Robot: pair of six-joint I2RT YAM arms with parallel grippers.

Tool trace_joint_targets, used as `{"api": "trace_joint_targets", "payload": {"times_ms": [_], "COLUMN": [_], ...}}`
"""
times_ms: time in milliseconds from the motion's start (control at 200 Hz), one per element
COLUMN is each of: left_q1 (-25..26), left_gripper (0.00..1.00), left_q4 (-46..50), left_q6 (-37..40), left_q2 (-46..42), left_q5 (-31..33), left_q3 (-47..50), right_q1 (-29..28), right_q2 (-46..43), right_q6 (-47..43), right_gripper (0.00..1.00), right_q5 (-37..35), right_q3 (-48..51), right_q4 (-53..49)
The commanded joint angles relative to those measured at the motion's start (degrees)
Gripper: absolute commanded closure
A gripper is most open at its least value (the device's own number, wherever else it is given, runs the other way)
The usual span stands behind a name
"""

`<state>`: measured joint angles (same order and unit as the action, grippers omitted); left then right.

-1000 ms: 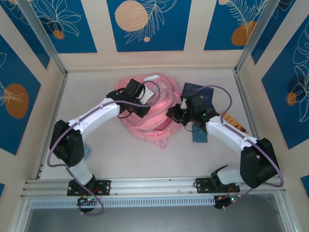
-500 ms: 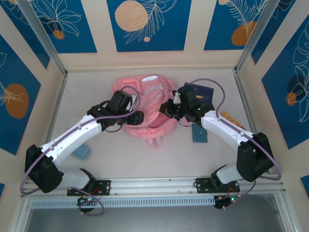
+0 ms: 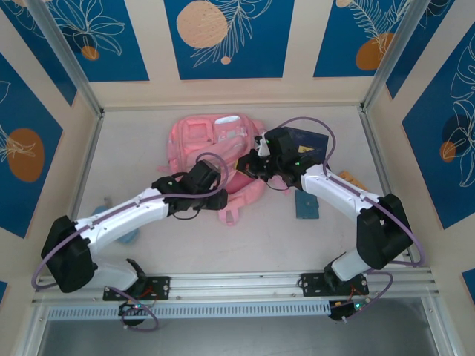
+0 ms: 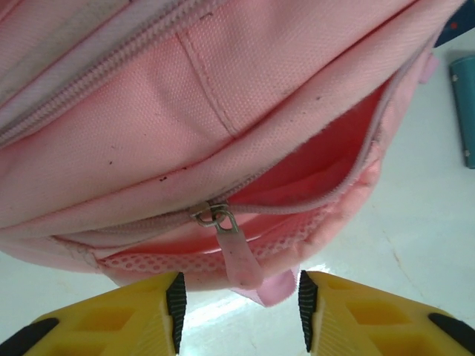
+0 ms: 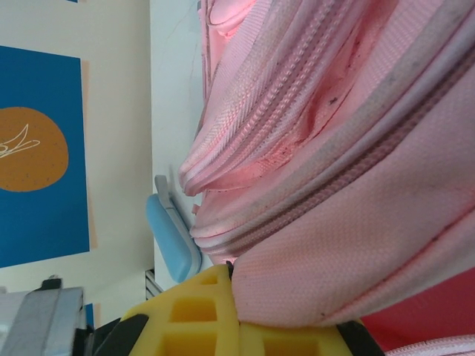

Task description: Pack the student bag

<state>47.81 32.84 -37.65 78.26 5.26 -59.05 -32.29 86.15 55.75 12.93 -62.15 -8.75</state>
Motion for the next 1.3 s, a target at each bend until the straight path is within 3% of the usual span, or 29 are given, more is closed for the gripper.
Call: {"api": "trace_joint_targets", "payload": {"times_ms": [0, 240, 635, 850, 1070, 1295], "left_q1": [0.35, 0.35, 0.35, 0.35, -0.74, -7.33], "left_gripper": [0.56, 0.6, 0.85, 1.0, 1.0, 1.0], "left_q4": [-2.48, -3.09, 0.5, 1.19, 5.4, 7.64], "left_q6": [-1.67, -1.34, 1.34, 2.81, 5.38, 13.89], "left_q2": [1.21, 2.41, 2.96, 1.71, -1.3, -8.47], "left_q5": [0.97, 1.03, 4.19, 5.72, 11.47, 9.33], "left_q3": [1.56, 1.66, 0.84, 1.39, 2.92, 5.32], "right_q1": [-0.4, -0.84, -0.67, -0.68, 0.71, 7.44], "right_q2": [-0.46, 0.07, -0.25, -0.83, -3.86, -8.74], "right_q6": [0.24, 1.31, 0.01, -1.07, -4.5, -7.86], "right_gripper": [1.0, 1.0, 1.0, 1.0, 1.0, 1.0], "right_q5": [3.91, 4.54, 4.13, 0.36, -6.61, -5.56], "right_q3": [-2.31, -2.27, -2.5, -1.74, -0.04, 6.08], "right_q4": [4.05, 5.06, 3.2, 1.08, -5.47, -7.79]}}
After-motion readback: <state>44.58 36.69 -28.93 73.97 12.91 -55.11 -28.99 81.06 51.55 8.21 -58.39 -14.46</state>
